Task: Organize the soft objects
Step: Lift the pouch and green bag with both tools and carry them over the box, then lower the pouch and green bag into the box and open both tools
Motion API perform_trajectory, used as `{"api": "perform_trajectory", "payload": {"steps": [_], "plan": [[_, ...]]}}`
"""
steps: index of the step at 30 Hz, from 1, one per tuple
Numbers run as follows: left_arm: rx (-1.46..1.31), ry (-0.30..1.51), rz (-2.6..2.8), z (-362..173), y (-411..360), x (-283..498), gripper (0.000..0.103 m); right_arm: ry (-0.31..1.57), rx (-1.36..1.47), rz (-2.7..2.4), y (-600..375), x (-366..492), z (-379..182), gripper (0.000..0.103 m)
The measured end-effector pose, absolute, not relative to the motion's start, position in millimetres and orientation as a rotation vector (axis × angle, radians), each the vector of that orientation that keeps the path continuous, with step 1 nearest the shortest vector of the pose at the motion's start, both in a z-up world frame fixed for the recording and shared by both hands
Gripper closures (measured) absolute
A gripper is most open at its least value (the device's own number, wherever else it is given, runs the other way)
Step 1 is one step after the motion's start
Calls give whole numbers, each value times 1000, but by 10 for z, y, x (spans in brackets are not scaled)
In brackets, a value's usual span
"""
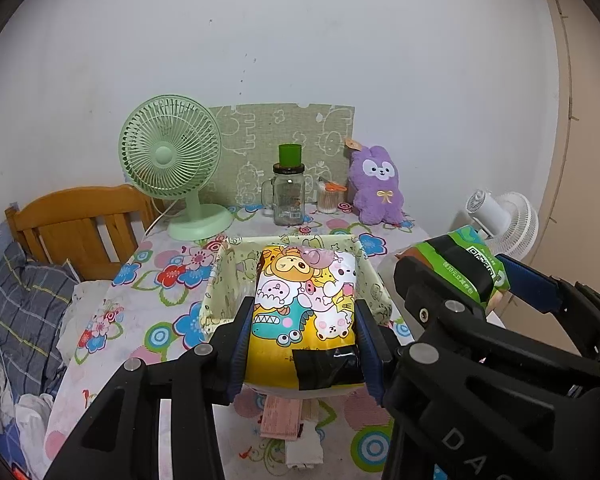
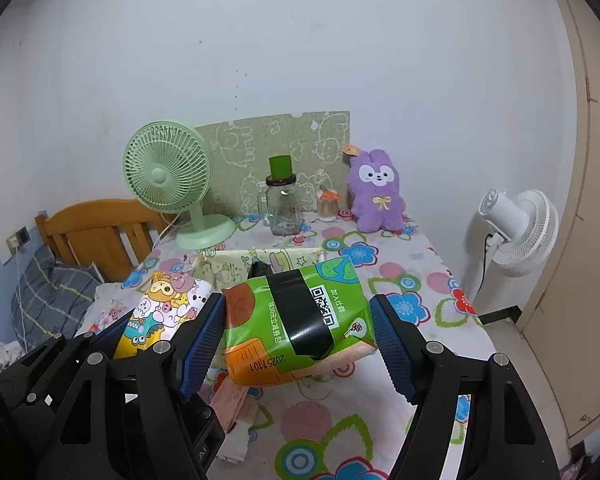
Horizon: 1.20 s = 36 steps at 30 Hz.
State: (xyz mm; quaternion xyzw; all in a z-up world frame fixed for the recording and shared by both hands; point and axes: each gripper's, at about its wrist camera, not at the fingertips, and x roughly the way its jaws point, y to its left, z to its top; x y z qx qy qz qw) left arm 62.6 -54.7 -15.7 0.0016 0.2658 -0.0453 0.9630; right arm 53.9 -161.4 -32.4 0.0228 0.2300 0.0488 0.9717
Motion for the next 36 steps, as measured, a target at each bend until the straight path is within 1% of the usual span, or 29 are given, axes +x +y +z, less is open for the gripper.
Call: {"api": "perform_trajectory", "payload": {"steps": [18, 36], "plan": [[-9, 553, -85, -177, -460, 1066, 55, 475, 40, 114, -1515, 976, -338, 28], [-22, 604, -93, -328, -488, 1515, 55, 502, 47, 144, -1539, 1504, -448, 28]]}}
